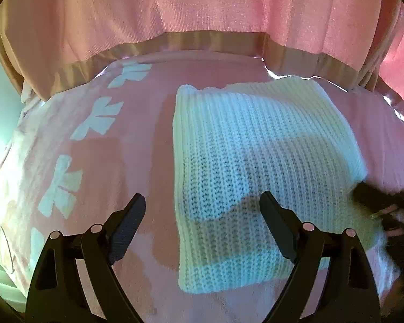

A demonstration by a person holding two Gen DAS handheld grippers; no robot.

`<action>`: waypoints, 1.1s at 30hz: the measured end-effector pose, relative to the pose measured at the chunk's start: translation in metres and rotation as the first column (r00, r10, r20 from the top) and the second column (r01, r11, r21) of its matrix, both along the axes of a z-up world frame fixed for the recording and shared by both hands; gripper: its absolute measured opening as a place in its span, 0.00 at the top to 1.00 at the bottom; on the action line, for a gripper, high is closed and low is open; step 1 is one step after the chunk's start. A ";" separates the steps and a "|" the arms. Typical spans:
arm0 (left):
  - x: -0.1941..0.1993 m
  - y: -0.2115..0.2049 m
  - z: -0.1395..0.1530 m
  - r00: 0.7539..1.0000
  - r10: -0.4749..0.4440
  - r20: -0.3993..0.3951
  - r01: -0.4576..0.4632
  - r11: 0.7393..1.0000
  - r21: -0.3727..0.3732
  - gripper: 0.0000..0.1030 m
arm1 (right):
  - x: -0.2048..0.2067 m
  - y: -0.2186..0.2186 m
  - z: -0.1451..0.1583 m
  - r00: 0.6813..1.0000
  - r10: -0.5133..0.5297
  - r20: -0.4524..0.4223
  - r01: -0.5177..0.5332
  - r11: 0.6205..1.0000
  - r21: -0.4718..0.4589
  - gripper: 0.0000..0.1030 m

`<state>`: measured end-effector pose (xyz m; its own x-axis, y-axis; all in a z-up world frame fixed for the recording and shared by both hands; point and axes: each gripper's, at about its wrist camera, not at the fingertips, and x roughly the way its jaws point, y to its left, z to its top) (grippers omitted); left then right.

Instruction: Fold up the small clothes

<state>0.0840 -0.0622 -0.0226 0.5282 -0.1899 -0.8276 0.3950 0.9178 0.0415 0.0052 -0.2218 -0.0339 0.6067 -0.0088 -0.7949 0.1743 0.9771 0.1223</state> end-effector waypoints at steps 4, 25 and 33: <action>-0.013 0.005 0.006 0.999 -0.013 0.031 0.013 1.000 0.012 0.18 | -0.027 -0.002 0.030 0.990 -0.079 0.114 0.080 0.997 -0.005 0.87; -0.115 0.040 -0.005 0.975 0.087 0.204 -0.073 0.994 -0.076 0.08 | -0.123 0.044 0.019 0.945 -0.210 0.250 0.269 0.936 -0.229 0.17; -0.122 0.041 -0.006 0.970 0.086 0.225 -0.075 0.995 -0.058 0.08 | -0.125 0.034 0.011 0.938 -0.260 0.231 0.296 0.945 -0.137 0.17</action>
